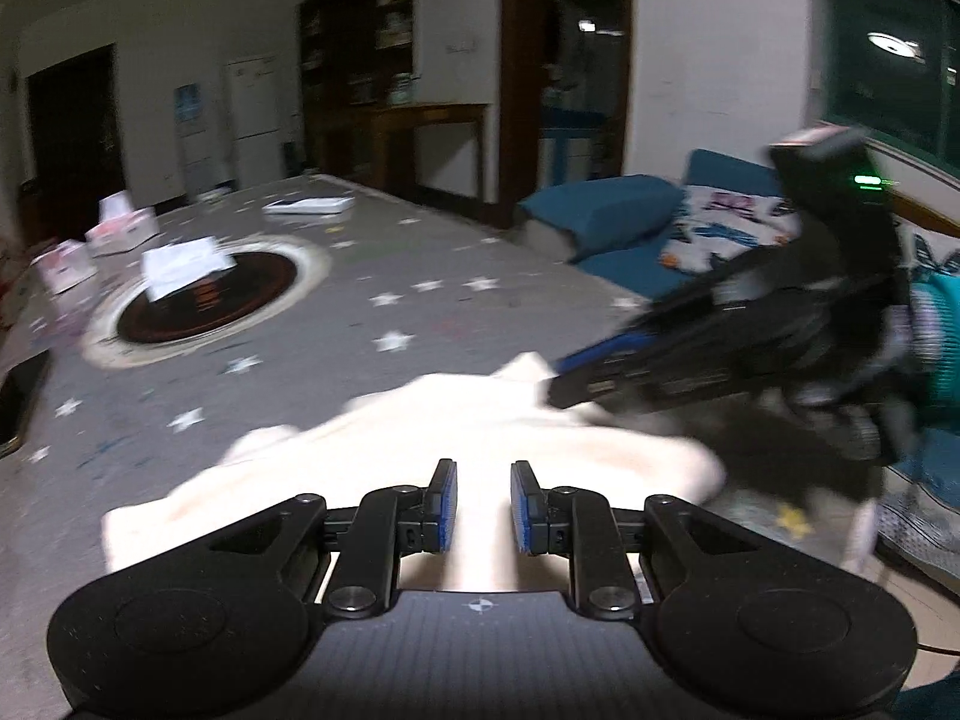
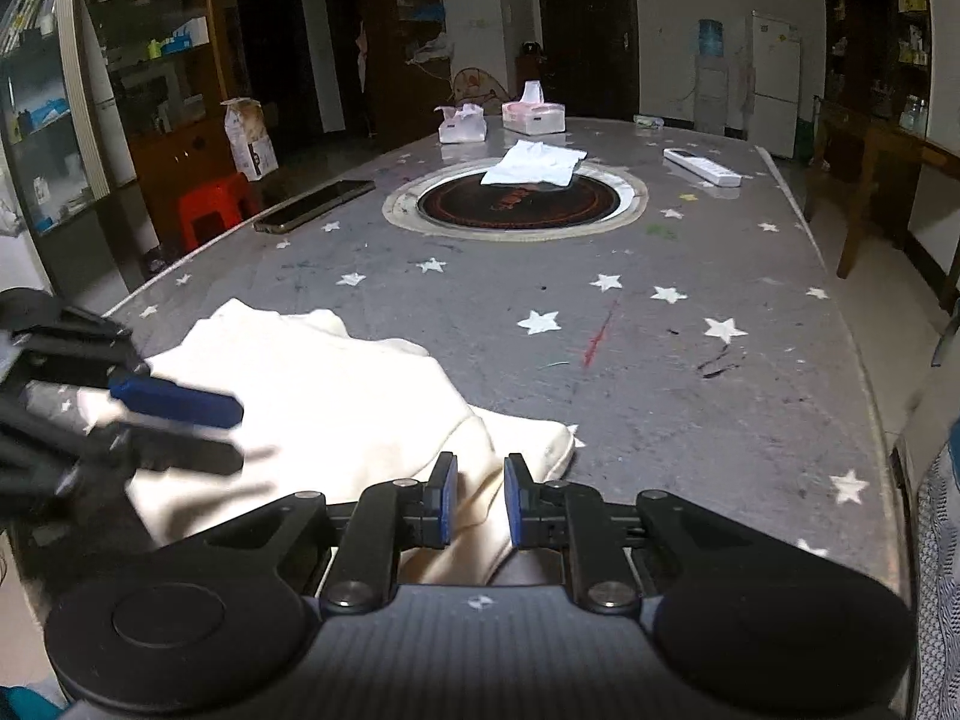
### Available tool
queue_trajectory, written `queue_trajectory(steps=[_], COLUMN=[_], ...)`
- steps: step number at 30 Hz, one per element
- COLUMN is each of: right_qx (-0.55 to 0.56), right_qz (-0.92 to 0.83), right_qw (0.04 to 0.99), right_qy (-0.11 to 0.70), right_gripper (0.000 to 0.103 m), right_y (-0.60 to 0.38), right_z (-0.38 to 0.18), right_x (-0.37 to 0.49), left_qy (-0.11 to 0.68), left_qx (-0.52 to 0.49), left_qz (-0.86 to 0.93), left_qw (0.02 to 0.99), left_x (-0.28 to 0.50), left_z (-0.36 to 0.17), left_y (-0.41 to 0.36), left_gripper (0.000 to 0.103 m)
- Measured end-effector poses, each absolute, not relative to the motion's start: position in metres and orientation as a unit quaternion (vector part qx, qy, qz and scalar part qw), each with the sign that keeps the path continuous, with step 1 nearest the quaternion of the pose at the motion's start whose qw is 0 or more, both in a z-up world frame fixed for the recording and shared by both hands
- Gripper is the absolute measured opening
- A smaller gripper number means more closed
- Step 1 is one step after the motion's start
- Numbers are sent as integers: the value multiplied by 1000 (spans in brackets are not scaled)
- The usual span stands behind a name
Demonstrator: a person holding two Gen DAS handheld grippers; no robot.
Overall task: Fold clothes
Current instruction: 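Lay the hem down on the collar and open both grippers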
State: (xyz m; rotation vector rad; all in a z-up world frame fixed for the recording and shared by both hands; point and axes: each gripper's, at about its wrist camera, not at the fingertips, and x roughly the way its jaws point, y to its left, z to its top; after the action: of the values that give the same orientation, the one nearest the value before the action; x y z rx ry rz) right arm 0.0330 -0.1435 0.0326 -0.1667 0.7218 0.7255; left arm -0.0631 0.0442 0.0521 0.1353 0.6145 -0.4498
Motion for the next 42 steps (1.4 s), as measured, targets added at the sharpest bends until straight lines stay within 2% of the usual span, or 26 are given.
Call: queue_trajectory(steps=[5,6,9,15,22,30,36,42], right_qx=[-60,-57,-58,-63,-87,-83,-75,-73], right_qz=[360,362,365,352,341,355,400,414], right_qw=[859,857,859,882,875,876,861,845], right_qy=[360,361,354,307,333,317,305,332], right_gripper=[14,9,5,4,4,5,5,6], right_y=[-139,-139,-139,-146,-139,-145,-145,-137], right_z=[22,23,25,45,24,49,62,40], right_x=[41,40,36,28,33,25,-10,-22], left_qy=[303,305,309,307,286,280,284,291], left_qx=[78,81,85,95,98,134,93,58], left_qz=[-249,-252,-257,-270,-292,-315,-290,-226], left_qw=[917,915,912,908,908,897,909,928], left_x=[-67,-67,-67,-71,-72,-73,-91,-113], left_z=[44,42,38,37,42,17,30,41], left_y=[26,24,20,19,9,-17,13,58], left_gripper=[21,21,21,23,23,26,33,33])
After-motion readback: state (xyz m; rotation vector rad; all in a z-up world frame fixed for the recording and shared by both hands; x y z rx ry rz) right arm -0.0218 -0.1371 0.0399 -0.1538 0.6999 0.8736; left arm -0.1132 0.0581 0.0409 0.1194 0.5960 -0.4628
